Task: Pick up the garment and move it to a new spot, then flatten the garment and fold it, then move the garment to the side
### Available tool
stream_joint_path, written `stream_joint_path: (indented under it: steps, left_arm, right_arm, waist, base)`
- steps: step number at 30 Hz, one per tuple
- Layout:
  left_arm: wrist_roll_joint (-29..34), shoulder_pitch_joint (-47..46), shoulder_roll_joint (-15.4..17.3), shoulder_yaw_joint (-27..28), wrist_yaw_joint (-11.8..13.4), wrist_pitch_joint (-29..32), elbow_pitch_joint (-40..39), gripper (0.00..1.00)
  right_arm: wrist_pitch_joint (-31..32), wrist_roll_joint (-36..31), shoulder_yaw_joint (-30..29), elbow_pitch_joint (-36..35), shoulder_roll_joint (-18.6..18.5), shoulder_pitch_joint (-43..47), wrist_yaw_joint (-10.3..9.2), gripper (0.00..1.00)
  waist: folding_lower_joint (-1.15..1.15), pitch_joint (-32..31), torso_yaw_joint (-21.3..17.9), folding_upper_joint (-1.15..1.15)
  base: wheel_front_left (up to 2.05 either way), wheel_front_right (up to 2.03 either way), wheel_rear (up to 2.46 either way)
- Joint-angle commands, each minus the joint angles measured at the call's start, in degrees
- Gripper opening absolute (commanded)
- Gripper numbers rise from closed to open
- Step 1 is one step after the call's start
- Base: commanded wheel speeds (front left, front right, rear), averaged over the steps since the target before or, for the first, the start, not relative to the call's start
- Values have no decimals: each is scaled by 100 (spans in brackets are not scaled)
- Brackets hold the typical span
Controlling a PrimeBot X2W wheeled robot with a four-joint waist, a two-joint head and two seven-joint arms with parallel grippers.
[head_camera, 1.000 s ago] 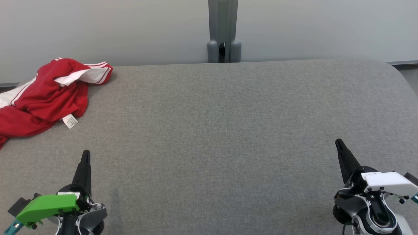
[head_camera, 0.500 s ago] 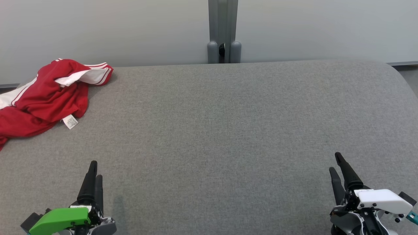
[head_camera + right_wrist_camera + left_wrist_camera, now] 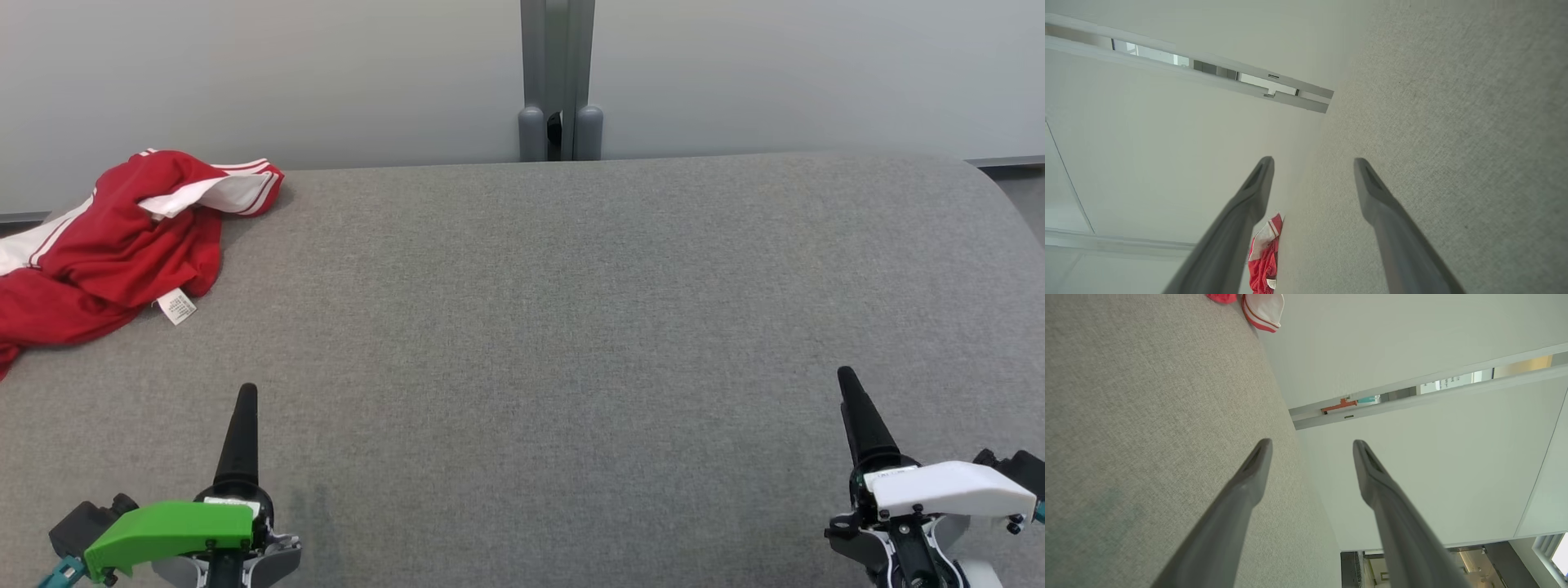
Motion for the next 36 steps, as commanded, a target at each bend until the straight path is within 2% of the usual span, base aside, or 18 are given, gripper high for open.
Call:
stream_joint_path:
  steps: [1,5,21,36]
  left_arm:
    - [235,-17,33,-40,56,-59,-174,100]
    - [764,10,36,-162,162,-154,-324,100]
    - [3103,118,56,-593,375,-483,-571,100]
    - [4403,234,101,-788,472,-741,-579,100]
  right_arm:
    - [-69,-403,63,-219,-31,-36,2,100]
    - [-165,-1019,175,-422,-36,29,2,100]
    - [-498,-2744,377,-646,-50,182,3,100]
    - [-757,-4033,452,-633,-61,209,3,100]
  waist:
    - [0,-1,0,0]
    - [0,-6,-1,0]
    - [0,-23,17,0]
    - [0,-26,29,0]
  base:
    - [0,0,0]
    - [0,0,0]
    - [0,0,0]
    - [0,0,0]
